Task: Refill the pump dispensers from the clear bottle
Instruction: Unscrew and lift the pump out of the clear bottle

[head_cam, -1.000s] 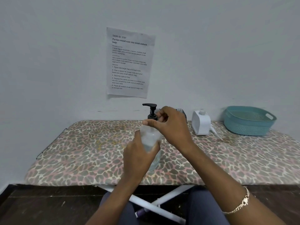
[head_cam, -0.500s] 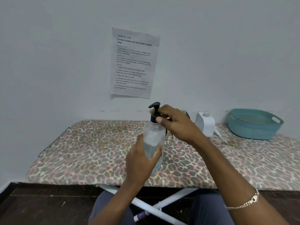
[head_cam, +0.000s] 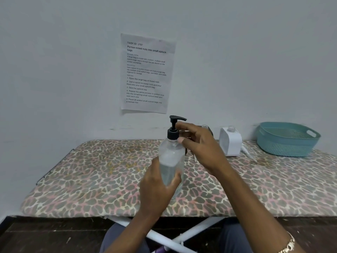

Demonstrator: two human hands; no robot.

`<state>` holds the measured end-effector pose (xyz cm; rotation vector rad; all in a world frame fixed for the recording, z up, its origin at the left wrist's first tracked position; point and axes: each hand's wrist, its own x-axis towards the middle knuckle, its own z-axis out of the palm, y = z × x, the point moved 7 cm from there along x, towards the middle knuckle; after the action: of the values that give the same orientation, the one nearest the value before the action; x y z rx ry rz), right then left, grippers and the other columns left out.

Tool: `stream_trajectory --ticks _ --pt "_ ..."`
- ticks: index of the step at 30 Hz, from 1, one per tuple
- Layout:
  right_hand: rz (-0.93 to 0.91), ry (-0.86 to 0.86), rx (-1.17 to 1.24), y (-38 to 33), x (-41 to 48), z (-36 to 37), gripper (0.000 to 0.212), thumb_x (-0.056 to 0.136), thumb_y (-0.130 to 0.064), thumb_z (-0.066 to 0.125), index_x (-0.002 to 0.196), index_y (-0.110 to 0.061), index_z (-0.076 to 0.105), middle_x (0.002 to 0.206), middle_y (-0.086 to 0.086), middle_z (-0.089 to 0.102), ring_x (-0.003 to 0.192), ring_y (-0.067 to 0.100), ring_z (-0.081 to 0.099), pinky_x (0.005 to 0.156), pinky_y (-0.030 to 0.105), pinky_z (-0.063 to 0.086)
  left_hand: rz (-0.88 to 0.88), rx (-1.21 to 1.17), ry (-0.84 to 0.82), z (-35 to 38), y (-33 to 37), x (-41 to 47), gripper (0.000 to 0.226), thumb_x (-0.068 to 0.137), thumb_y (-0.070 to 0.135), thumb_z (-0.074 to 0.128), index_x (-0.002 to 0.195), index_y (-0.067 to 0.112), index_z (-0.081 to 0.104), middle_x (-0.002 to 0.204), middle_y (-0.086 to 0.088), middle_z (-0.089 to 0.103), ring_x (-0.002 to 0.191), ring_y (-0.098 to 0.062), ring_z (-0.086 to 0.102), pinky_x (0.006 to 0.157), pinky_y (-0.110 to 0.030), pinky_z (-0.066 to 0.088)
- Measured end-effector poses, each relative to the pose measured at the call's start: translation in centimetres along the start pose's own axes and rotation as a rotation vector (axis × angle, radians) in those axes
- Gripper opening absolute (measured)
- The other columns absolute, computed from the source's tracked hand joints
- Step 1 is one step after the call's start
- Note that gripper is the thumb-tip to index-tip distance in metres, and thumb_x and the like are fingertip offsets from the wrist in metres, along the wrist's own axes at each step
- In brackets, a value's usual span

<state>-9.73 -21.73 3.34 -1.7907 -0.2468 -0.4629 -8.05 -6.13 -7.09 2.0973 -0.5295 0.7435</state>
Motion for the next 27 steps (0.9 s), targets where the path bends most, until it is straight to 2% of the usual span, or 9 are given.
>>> stream_trajectory --ticks 4,8,11,14,16,18,22,24,27 --pt "0.012 0.169 -0.142 -0.9 0.0 0.3 0.052 0.077 -0.050 0.087 0.118 -0.035 0.059 0.107 -0.010 0.064 0.093 0.001 0.063 0.082 0.019 0.054 0.013 -0.006 0.008 0.0 0.0 0.0 0.068 0.094 0.067 0.059 0.140 0.018 0.049 0.111 0.002 0.067 0.090 -0.015 0.066 0.070 -0.035 0.059" --pt "-0.027 0.243 -0.194 -1.6 0.1 1.2 0.042 0.079 -0.041 0.089 0.104 -0.023 0.060 0.092 -0.008 0.063 0.077 -0.003 0.056 0.072 0.018 0.049 0.012 -0.022 0.014 0.0 0.0 -0.1 0.064 0.093 0.067 0.059 0.135 0.020 0.049 0.109 0.003 0.066 0.088 -0.014 0.066 0.068 -0.035 0.059" --pt "-0.017 0.126 -0.189 -0.9 0.5 1.0 0.022 0.094 -0.027 0.075 0.115 -0.023 0.069 0.103 -0.012 0.073 0.095 -0.004 0.065 0.089 0.024 0.053 0.010 -0.027 0.014 0.2 0.0 -0.1 0.064 0.093 0.066 0.061 0.137 0.021 0.048 0.109 0.002 0.066 0.089 -0.014 0.066 0.067 -0.035 0.059" --pt "-0.026 -0.001 -0.163 -1.0 0.5 0.9 0.031 0.104 -0.022 0.061 0.134 -0.023 0.067 0.122 -0.011 0.074 0.118 0.002 0.066 0.109 0.041 0.051 0.017 -0.027 0.007 0.0 -0.1 -0.1 0.064 0.093 0.064 0.063 0.137 0.020 0.048 0.107 0.002 0.065 0.087 -0.015 0.064 0.066 -0.037 0.058" --pt "-0.014 -0.024 -0.149 -1.3 0.5 1.1 0.044 0.100 -0.041 0.065 0.142 -0.029 0.060 0.130 -0.015 0.068 0.121 0.001 0.063 0.108 0.040 0.051 0.020 -0.027 0.002 0.2 0.0 -0.1 0.064 0.093 0.064 0.062 0.138 0.020 0.048 0.108 0.002 0.065 0.087 -0.015 0.065 0.067 -0.037 0.058" --pt "0.014 0.040 -0.185 -1.5 0.6 1.0 0.061 0.087 -0.058 0.075 0.140 -0.036 0.055 0.123 -0.016 0.063 0.112 0.000 0.062 0.099 0.032 0.054 0.020 -0.030 0.006 0.1 0.1 0.0 0.064 0.093 0.064 0.060 0.137 0.020 0.048 0.109 0.003 0.065 0.089 -0.015 0.065 0.068 -0.035 0.058" --pt "-0.016 0.172 -0.255 -1.6 0.5 1.3 0.050 0.080 -0.046 0.086 0.112 -0.027 0.053 0.094 -0.006 0.059 0.081 0.001 0.055 0.076 0.022 0.049 0.017 -0.043 0.008 0.0 0.1 0.1 0.062 0.093 0.064 0.060 0.135 0.020 0.048 0.108 0.002 0.065 0.089 -0.016 0.065 0.068 -0.036 0.057" --pt "-0.023 0.148 -0.227 -1.1 0.5 1.3 0.034 0.089 -0.036 0.080 0.111 -0.025 0.058 0.098 -0.012 0.065 0.086 -0.005 0.059 0.084 0.021 0.053 0.018 -0.052 0.010 0.0 0.1 0.0 0.061 0.093 0.062 0.062 0.135 0.021 0.048 0.108 0.003 0.065 0.089 -0.015 0.064 0.068 -0.036 0.058" --pt "-0.033 0.057 -0.146 -0.3 0.5 1.2 0.030 0.104 -0.019 0.062 0.133 -0.022 0.063 0.121 -0.009 0.073 0.117 0.002 0.066 0.108 0.040 0.052 0.022 -0.053 0.012 0.0 0.2 0.0 0.058 0.092 0.060 0.065 0.133 0.021 0.048 0.105 0.003 0.063 0.086 -0.014 0.063 0.066 -0.035 0.057"
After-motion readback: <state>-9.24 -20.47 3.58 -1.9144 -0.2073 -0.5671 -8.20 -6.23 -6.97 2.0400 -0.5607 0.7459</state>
